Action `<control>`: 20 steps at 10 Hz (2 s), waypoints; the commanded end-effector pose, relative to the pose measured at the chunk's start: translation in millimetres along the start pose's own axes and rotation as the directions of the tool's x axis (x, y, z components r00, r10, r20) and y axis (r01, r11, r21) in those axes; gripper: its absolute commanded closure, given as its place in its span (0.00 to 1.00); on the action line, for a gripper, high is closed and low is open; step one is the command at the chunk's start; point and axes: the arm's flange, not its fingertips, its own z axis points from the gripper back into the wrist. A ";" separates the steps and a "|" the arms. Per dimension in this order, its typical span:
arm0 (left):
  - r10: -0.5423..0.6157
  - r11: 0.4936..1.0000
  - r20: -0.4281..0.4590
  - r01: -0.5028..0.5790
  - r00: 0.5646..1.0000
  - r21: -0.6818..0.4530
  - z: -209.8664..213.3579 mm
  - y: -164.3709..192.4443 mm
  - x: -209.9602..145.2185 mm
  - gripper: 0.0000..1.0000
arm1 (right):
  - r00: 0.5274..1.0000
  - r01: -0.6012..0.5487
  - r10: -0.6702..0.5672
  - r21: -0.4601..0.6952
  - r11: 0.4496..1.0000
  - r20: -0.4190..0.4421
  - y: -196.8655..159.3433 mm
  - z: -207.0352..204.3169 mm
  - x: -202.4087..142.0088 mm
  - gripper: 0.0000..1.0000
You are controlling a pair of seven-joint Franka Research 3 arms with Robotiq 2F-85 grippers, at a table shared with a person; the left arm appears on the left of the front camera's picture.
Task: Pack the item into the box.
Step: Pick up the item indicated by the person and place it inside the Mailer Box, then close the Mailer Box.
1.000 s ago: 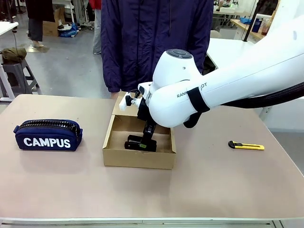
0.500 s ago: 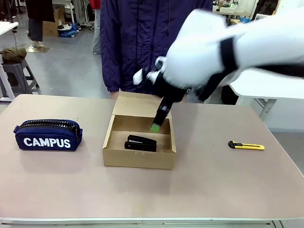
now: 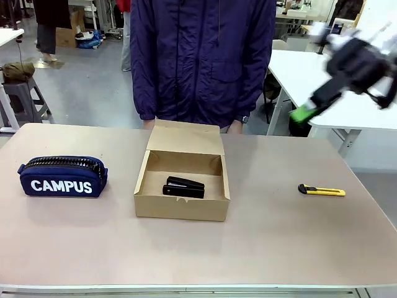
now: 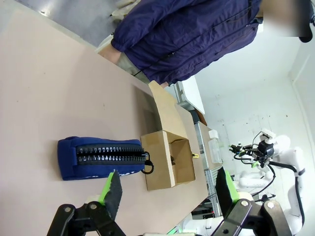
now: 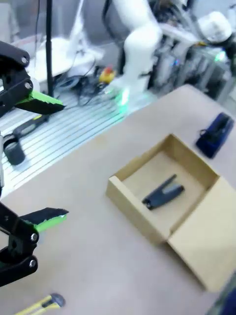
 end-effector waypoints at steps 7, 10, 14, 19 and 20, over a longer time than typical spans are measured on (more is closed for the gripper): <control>-0.013 1.000 0.013 0.013 1.000 -0.020 -0.6 -0.6 0.7 0.00 | 0.749 0.327 -0.511 0.434 0.839 0.422 -207.2 82.4 -163.0 0.00; -0.013 1.000 0.013 0.013 1.000 -0.020 -0.6 -0.6 0.7 0.00 | 0.779 0.326 -0.467 0.366 0.872 0.418 -205.1 60.8 -158.1 0.00; -0.013 1.000 0.013 0.013 1.000 -0.020 -0.6 -0.6 0.7 0.00 | 0.741 0.357 -0.534 0.436 0.826 0.406 -214.5 76.0 -170.3 0.00; -0.013 1.000 0.013 0.013 1.000 -0.020 -0.6 -0.6 0.7 0.00 | 0.741 0.357 -0.534 0.436 0.826 0.406 -214.5 76.0 -170.3 0.00; -0.013 1.000 0.013 0.013 1.000 -0.020 -0.6 -0.6 0.7 0.00 | 0.741 0.357 -0.534 0.436 0.826 0.406 -214.5 76.0 -170.3 0.00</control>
